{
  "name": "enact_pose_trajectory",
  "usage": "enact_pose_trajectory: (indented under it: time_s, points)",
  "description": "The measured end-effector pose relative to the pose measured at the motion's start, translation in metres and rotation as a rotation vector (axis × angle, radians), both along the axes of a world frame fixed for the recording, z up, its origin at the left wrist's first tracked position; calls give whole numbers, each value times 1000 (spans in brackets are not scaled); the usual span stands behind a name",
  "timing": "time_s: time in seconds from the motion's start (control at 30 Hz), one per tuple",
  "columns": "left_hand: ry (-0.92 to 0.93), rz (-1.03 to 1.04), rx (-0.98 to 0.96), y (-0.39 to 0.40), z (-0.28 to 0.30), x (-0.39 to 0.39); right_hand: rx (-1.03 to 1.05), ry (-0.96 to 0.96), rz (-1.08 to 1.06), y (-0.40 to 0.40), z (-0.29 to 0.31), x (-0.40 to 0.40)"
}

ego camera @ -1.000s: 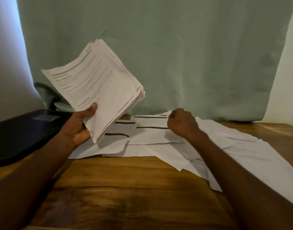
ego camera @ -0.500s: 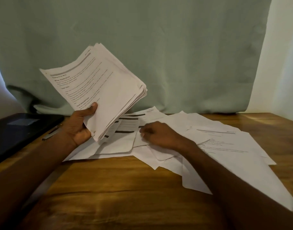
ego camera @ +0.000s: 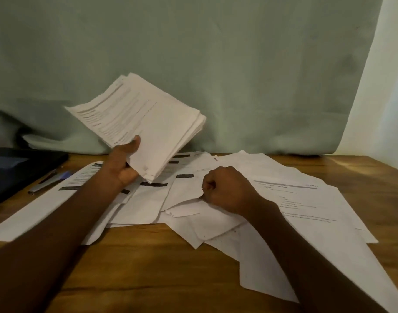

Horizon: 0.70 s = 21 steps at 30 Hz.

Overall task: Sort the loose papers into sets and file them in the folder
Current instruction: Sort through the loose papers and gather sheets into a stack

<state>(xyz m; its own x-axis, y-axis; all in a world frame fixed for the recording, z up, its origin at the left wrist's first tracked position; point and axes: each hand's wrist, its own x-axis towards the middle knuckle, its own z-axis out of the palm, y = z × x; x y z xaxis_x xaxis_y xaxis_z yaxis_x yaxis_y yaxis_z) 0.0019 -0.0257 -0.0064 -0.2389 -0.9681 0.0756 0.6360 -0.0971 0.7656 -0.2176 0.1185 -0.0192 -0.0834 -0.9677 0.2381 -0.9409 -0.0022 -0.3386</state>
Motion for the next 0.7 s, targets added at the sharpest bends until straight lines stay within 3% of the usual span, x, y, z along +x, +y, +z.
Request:
enact_pose_trajectory:
  time_s: [0.07,0.2,0.3,0.37,0.43,0.53,0.7]
  points:
    - [-4,38,-16,-2,-4,14,-32,4,-55,1,2,1]
    - [-11,-19,19,3,-18,22,146,202,-102,-1,-4,1]
    - [31,-115,6,12,-15,7,90,-104,77,2,-3,5]
    - [37,-169,-1,19,-14,-4,-18,-221,21,1,1,3]
    - [22,-204,-11,24,-17,-9,-92,-139,-171,-1,3,-9]
    - [34,-238,44,20,-19,-3,7,-86,-345,2,2,-25]
    - [31,-140,154,10,-21,12,122,5,-282,0,4,-2]
